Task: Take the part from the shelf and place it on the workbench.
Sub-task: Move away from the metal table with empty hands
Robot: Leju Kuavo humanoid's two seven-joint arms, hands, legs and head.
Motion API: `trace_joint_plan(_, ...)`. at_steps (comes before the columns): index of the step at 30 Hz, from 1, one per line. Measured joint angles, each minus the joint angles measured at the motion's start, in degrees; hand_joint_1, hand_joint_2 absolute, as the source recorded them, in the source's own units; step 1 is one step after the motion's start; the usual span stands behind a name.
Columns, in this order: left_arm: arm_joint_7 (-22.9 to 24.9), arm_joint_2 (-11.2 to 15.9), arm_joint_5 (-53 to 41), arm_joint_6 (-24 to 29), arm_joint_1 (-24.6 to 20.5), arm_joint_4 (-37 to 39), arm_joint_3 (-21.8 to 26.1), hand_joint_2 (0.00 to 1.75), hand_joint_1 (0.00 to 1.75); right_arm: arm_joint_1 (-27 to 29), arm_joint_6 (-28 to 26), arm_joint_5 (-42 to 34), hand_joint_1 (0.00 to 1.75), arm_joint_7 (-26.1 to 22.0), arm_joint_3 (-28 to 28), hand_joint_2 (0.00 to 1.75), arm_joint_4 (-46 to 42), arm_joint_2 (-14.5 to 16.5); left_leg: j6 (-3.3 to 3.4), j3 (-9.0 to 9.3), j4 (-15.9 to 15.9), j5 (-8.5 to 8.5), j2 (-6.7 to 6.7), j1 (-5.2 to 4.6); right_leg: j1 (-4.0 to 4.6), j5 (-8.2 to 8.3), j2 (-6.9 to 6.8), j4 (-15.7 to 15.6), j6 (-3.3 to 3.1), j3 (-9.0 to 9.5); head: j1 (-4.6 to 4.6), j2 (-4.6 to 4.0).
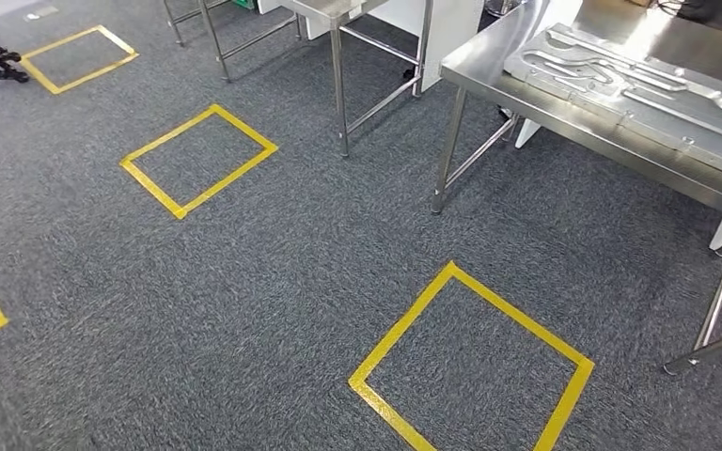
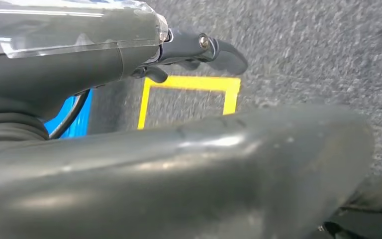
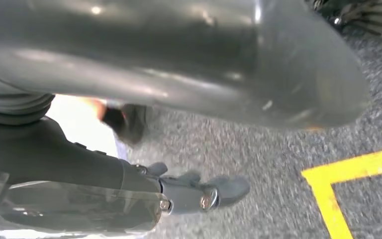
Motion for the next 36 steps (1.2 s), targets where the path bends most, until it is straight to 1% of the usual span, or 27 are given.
trace_joint_plan(1, -0.03, 0.0, 0.0, 0.01, -0.1, 0.0, 0.0, 0.0, 0.0, 0.12, 0.01, 0.0, 0.0, 0.06, -0.01, 0.0, 0.0, -0.13, -0.2, -1.91, 4.04, -2.1, 1.44, 0.05, 0.1, -0.03, -0.85, -0.02, -0.18, -0.02, -0.01, 0.0)
trace_joint_plan(2, -0.11, 0.01, 0.01, 0.06, -0.16, 0.0, 0.01, 0.0, 0.0, 0.21, 0.13, 0.0, 0.0, 0.42, -0.01, 0.0, 0.0, -0.27, -0.41, -3.64, 7.8, -3.68, 2.19, 0.17, 0.2, -0.09, -1.73, 0.0, -0.23, -0.03, 0.0, 0.0)
trace_joint_plan(3, -0.3, 0.01, 0.03, 0.16, -0.14, 0.0, 0.02, 0.0, 0.0, 0.25, 0.34, 0.0, 0.0, 1.13, -0.02, 0.0, 0.0, -0.4, -0.59, -4.72, 10.26, -4.38, 2.59, 0.29, 0.26, -0.16, -2.61, 0.03, -0.22, -0.01, 0.0, 0.0)
trace_joint_plan(4, -0.59, 0.01, 0.1, 0.3, -0.07, 0.0, 0.05, 0.0, 0.0, 0.25, 0.67, 0.01, 0.0, 2.12, -0.03, 0.0, 0.0, -0.51, -0.73, -4.77, 10.66, -4.01, 2.84, 0.39, 0.27, -0.25, -3.42, 0.07, -0.15, 0.03, 0.0, 0.0)
trace_joint_plan(5, -0.96, 0.02, 0.21, 0.47, -0.01, 0.0, 0.13, 0.0, 0.0, 0.23, 1.08, 0.01, 0.0, 3.27, -0.04, 0.0, 0.0, -0.55, -0.81, -3.49, 8.47, -2.55, 3.19, 0.47, 0.24, -0.37, -4.15, 0.13, 0.0, 0.13, 0.0, 0.0)
trace_joint_plan(6, -1.33, 0.03, 0.32, 0.64, -0.02, 0.0, 0.26, 0.0, 0.0, 0.21, 1.46, 0.02, 0.0, 4.24, -0.06, 0.0, 0.0, -0.56, -0.83, -1.28, 4.53, -0.59, 4.03, 0.51, 0.23, -0.55, -4.83, 0.24, 0.2, 0.28, 0.0, 0.0)
trace_joint_plan(8, -2.0, 0.05, 0.07, 0.82, -0.23, 0.0, 0.57, 0.0, 0.0, 0.27, 1.86, -0.05, 0.0, 4.85, -0.19, 0.0, 0.0, -0.56, -0.38, 2.84, -3.09, 1.99, 6.32, 0.31, 0.46, -1.03, -6.01, 0.52, 0.78, 0.59, 0.01, 0.0)
trace_joint_plan(9, -2.15, 0.05, -0.57, 0.78, -0.31, 0.0, 0.66, 0.0, 0.0, 0.29, 1.8, -0.19, 0.0, 4.24, -0.35, 0.0, 0.0, -0.56, -0.01, 3.81, -5.01, 2.43, 7.01, 0.15, 0.63, -1.21, -6.5, 0.63, 1.1, 0.71, 0.01, 0.0)
trace_joint_plan(11, -1.97, 0.15, -2.49, 0.36, -0.16, 0.0, 0.52, 0.0, 0.0, 0.2, 1.35, -0.63, 0.0, 1.74, -0.75, 0.0, 0.0, -0.56, 0.82, 3.73, -5.61, 2.54, 6.34, -0.12, 0.75, -1.29, -7.41, 0.64, 1.73, 0.9, 0.01, 0.0)
trace_joint_plan(12, -1.74, 0.24, -3.47, 0.12, -0.02, 0.0, 0.3, 0.0, 0.0, 0.14, 1.14, -0.81, 0.0, 0.46, -0.89, 0.0, 0.0, -0.56, 1.19, 3.68, -5.74, 2.68, 5.79, -0.06, 0.63, -1.44, -7.38, 0.66, 2.11, 0.99, 0.01, 0.0)
trace_joint_plan(14, -1.37, 0.46, -4.75, -0.15, 0.15, 0.0, -0.31, 0.0, 0.0, 0.14, 1.02, -0.68, 0.0, -0.65, -0.96, 0.0, 0.04, -0.44, 1.93, 3.73, -6.14, 3.08, 4.64, 0.14, 0.32, -3.23, -5.16, 2.69, 2.63, 0.23, 0.01, -0.01)
trace_joint_plan(16, -0.79, 0.66, -5.26, -0.35, 0.16, 0.0, -0.76, 0.0, 0.0, 0.31, 1.08, -0.13, 0.0, 0.02, -0.96, 0.0, 0.16, -0.2, 2.42, 3.62, -6.28, 3.38, 3.42, 0.12, 0.19, -7.05, -2.03, 9.34, 2.75, -2.86, 0.02, -0.01)
trace_joint_plan(17, -0.26, 0.85, -5.16, -0.56, 0.18, 0.0, -0.81, 0.0, 0.0, 0.41, 1.06, 0.07, 0.0, 0.61, -0.97, 0.0, 0.22, -0.08, 2.55, 3.52, -6.27, 3.46, 2.71, 0.02, 0.2, -8.74, -1.28, 13.42, 2.7, -4.87, 0.02, 0.0)
trace_joint_plan(18, 0.29, 1.09, -4.96, -0.79, 0.25, 0.0, -0.81, 0.0, 0.0, 0.5, 0.96, 0.15, 0.0, 1.11, -0.98, 0.0, 0.26, -0.01, 2.61, 3.49, -6.25, 3.5, 1.93, -0.08, 0.23, -9.51, -0.96, 16.45, 2.63, -6.42, 0.02, 0.0)
trace_joint_plan(19, 0.67, 1.38, -4.75, -0.97, 0.38, 0.0, -0.78, 0.0, 0.0, 0.57, 0.82, 0.15, 0.0, 1.44, -1.01, 0.0, 0.27, 0.03, 2.63, 3.51, -6.23, 3.52, 1.13, -0.16, 0.24, -9.1, -0.81, 17.5, 2.5, -7.11, 0.02, 0.0)
trace_joint_plan(20, 0.7, 1.69, -4.6, -1.05, 0.56, 0.0, -0.73, 0.0, 0.0, 0.61, 0.6, 0.15, 0.0, 1.58, -1.04, 0.0, 0.28, 0.07, 2.63, 3.58, -6.2, 3.54, 0.3, -0.22, 0.24, -7.55, -0.61, 16.24, 2.3, -6.73, 0.02, 0.0)
trace_joint_plan(21, 0.36, 1.93, -4.59, -0.98, 0.72, 0.0, -0.69, 0.0, 0.0, 0.63, 0.31, 0.15, 0.0, 1.49, -1.08, 0.0, 0.28, 0.09, 2.6, 3.68, -6.17, 3.55, -0.49, -0.25, 0.24, -5.31, -0.16, 13.01, 2.04, -5.41, 0.02, 0.0)
trace_joint_plan(23, -0.68, 2.16, -4.69, -0.76, 0.83, 0.0, -0.66, 0.0, 0.0, 0.61, -0.47, 0.15, 0.0, 0.79, -1.24, 0.0, 0.28, 0.09, 2.34, 3.64, -6.05, 3.6, -1.91, -0.27, 0.3, -1.58, 2.57, 5.07, 1.41, -2.09, 0.02, 0.0)
trace_joint_plan(25, -1.29, 1.99, -4.76, -0.69, 0.65, 0.0, -0.64, 0.0, 0.0, 0.4, -1.13, 0.14, 0.0, -0.19, -1.42, 0.0, 0.25, 0.09, 1.67, 3.27, -6.01, 3.75, -3.14, -0.11, 0.54, -0.57, 4.29, 1.38, 1.02, -0.66, 0.02, 0.0)
trace_joint_plan(27, -1.35, 1.73, -4.78, -0.7, 0.66, 0.0, -0.65, 0.0, 0.0, 0.01, -1.37, 0.13, 0.0, -0.79, -1.49, 0.0, 0.2, 0.09, 0.92, 2.92, -6.02, 3.94, -3.99, 0.11, 0.65, -0.29, 3.25, 0.83, 0.59, -0.46, 0.02, 0.0)
trace_joint_plan(28, -1.34, 1.65, -4.79, -0.7, 0.76, 0.0, -0.65, 0.0, 0.0, -0.09, -1.39, 0.12, 0.0, -0.92, -1.52, 0.0, 0.18, 0.09, 0.69, 2.7, -5.59, 3.69, -3.29, 0.13, 0.59, -0.04, 2.59, 0.4, 0.27, -0.23, 0.01, 0.0)
trace_joint_plan(29, -1.34, 1.57, -4.79, -0.71, 0.83, 0.0, -0.66, 0.0, 0.0, -0.1, -1.4, 0.11, 0.0, -1.0, -1.56, 0.0, 0.18, 0.09, 0.49, 2.06, -4.25, 2.75, -1.95, 0.08, 0.5, 0.21, 1.81, -0.04, -0.07, 0.0, 0.01, 0.0)
trace_joint_plan(31, -1.33, 1.47, -4.79, -0.72, 0.73, 0.0, -0.66, 0.0, 0.0, 0.11, -1.41, 0.09, 0.0, -1.05, -1.66, 0.0, 0.17, 0.0, 0.09, -0.64, 1.61, -0.89, 1.32, 0.09, 0.52, 0.41, 0.02, -0.53, -0.49, 0.24, 0.0, 0.0)
trace_joint_plan(33, -1.33, 1.4, -4.79, -0.72, 0.58, 0.0, -0.66, 0.0, 0.0, 0.28, -1.41, 0.09, 0.0, -1.04, -1.79, 0.0, 0.17, -0.32, -0.48, -3.86, 8.57, -4.16, 2.45, 0.42, 0.64, 0.32, -1.83, -0.52, -0.57, 0.17, -0.01, 0.0)
trace_joint_plan(34, -1.33, 1.4, -4.79, -0.72, 0.6, 0.0, -0.65, 0.0, 0.0, 0.3, -1.41, 0.09, 0.0, -1.04, -1.84, 0.0, 0.17, -0.49, -0.77, -4.41, 10.04, -4.43, 2.64, 0.64, 0.64, 0.25, -2.71, -0.49, -0.49, 0.16, 0.0, 0.0)
trace_joint_plan(35, -1.33, 1.41, -4.79, -0.73, 0.67, 0.0, -0.64, 0.0, 0.0, 0.28, -1.41, 0.09, 0.0, -1.06, -1.86, 0.0, 0.17, -0.61, -1.06, -3.86, 9.4, -3.67, 2.87, 0.87, 0.59, 0.15, -3.54, -0.45, -0.35, 0.18, 0.0, 0.0)
trace_joint_plan(36, -1.31, 1.42, -4.78, -0.78, 0.73, 0.0, -0.64, 0.0, 0.0, 0.26, -1.42, 0.08, 0.0, -1.16, -1.88, 0.0, 0.17, -0.66, -1.33, -2.17, 6.63, -2.12, 3.36, 1.1, 0.51, 0.0, -4.31, -0.37, -0.11, 0.29, -0.01, 0.0)
